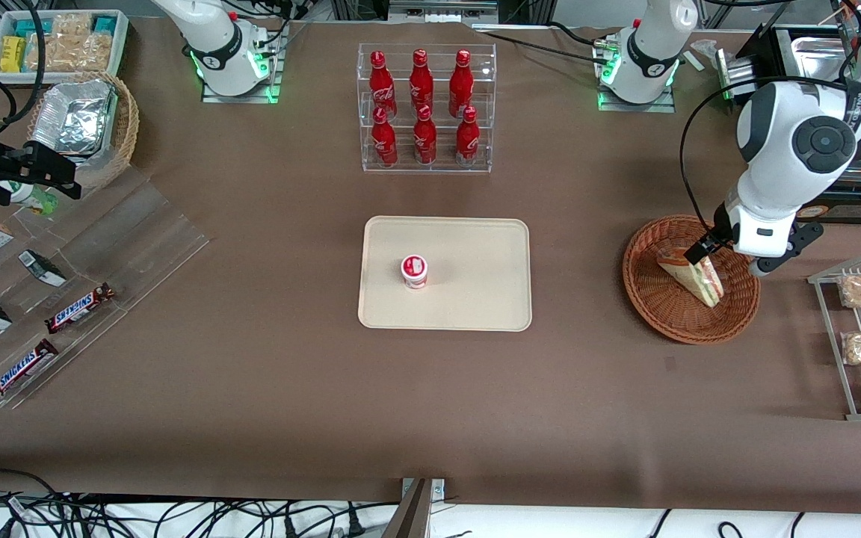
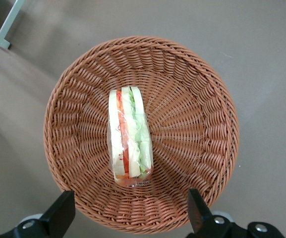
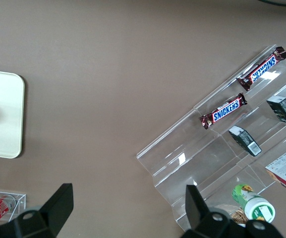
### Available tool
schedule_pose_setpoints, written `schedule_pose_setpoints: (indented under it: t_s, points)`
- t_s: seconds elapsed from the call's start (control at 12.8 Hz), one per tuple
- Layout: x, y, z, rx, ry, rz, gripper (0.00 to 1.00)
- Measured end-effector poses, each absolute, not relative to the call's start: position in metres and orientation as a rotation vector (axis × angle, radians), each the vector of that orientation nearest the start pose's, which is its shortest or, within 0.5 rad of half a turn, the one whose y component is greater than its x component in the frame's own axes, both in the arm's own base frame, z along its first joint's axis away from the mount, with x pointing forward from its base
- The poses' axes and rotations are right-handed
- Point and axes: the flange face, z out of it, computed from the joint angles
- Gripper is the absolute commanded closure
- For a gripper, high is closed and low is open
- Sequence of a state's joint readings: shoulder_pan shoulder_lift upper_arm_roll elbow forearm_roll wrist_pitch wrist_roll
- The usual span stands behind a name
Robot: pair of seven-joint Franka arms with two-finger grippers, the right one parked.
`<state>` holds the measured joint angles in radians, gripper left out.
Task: Place sandwich from basket to tray
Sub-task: 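Lower the open left gripper around the wrapped sandwich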
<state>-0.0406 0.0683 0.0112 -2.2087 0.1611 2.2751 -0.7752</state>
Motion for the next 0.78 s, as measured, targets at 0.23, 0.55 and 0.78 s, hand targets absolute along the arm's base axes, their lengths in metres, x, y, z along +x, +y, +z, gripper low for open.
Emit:
schedule_pose_setpoints:
  t_s: [0.23,0.55,0.78]
  points:
    - [0.542,-0.012,0.337,-2.858,-0.965,-0.105,0.0]
    - [0.547,-0.013,0.322,-2.851,-0.998,-0.14,0.0]
    - [0.547,-0.011,0.306,-2.807,-0.961,-0.157,0.0]
